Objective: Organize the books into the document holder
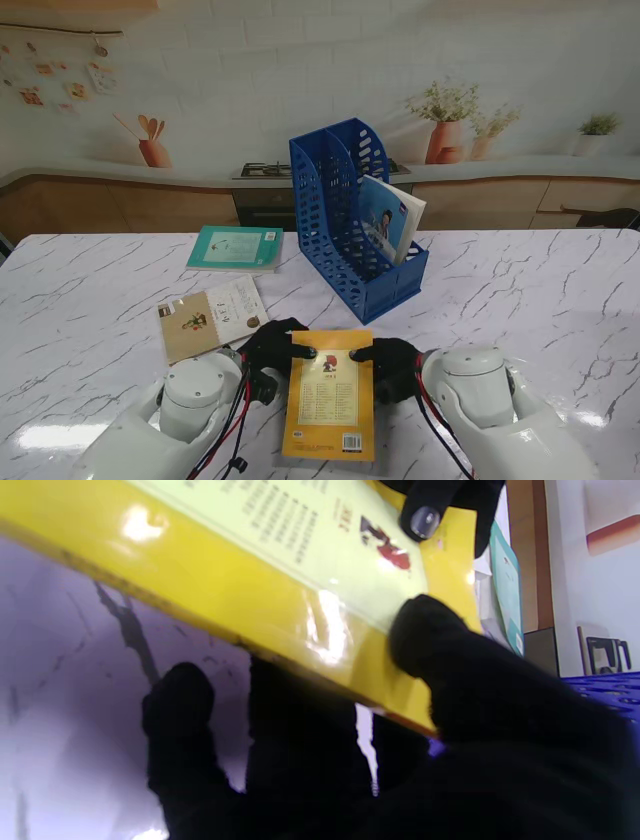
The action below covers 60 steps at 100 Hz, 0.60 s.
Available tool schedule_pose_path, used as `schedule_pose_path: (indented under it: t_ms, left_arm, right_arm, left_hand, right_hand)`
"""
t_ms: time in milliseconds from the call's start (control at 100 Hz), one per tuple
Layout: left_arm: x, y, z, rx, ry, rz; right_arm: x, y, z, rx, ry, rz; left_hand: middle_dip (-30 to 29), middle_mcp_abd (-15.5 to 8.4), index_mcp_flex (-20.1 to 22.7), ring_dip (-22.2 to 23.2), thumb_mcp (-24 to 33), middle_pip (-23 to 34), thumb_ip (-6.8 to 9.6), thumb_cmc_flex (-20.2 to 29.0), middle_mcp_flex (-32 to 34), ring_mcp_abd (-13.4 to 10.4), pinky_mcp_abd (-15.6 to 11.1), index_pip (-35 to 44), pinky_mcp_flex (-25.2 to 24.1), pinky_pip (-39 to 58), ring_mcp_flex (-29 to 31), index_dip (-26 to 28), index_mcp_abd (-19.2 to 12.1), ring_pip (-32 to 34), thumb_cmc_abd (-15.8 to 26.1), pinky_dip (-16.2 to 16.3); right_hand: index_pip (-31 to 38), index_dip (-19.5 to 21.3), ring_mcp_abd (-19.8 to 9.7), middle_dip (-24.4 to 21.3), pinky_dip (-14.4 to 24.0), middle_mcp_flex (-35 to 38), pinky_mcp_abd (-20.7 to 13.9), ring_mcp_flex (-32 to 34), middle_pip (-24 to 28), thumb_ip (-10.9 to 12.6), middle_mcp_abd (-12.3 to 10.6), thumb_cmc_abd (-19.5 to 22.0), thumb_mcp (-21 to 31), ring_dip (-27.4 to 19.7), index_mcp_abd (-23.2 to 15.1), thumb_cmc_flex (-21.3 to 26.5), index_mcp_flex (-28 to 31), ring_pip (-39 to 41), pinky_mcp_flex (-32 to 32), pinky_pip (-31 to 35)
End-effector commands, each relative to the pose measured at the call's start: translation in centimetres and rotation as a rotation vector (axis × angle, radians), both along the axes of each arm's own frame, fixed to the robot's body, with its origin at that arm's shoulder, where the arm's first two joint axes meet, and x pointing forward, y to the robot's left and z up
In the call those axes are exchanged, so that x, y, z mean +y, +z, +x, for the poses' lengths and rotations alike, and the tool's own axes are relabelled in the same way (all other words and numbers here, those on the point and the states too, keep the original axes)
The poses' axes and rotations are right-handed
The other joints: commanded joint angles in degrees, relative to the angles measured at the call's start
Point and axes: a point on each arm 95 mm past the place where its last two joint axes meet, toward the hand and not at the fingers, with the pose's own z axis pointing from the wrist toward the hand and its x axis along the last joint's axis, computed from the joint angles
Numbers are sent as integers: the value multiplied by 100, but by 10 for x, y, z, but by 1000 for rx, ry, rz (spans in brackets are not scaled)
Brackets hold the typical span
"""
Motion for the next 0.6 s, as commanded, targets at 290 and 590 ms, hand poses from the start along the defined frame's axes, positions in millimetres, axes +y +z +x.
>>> schedule_pose_path:
  t_ms: [290, 590]
  left_arm:
    - [-5, 5, -1, -24, -85, -37]
    - [-6, 10, 2, -43, -99, -50]
  right_arm:
    - [-2, 0, -2, -99, 210, -27]
    - [-2, 7, 5, -259, 336, -98]
  left_hand:
    - [157, -392, 70, 135, 705, -38, 462, 700, 268, -434, -313, 245, -5, 146, 371, 246, -440, 378, 250, 41]
    - [177, -393, 71, 150, 665, -63, 482, 713, 277, -428, -313, 240, -11, 161, 370, 252, -440, 369, 260, 46]
  right_hand:
    - [157, -363, -788, -519, 178, -293, -2540, 352, -958, -156, 0, -197, 259, 793, -643, 104, 625, 1624, 1708, 2097]
    - [336, -73, -1670, 38, -671, 308, -3760, 1593, -595, -47, 26, -322, 1317, 988, -539, 361, 818, 2573, 3525, 3061]
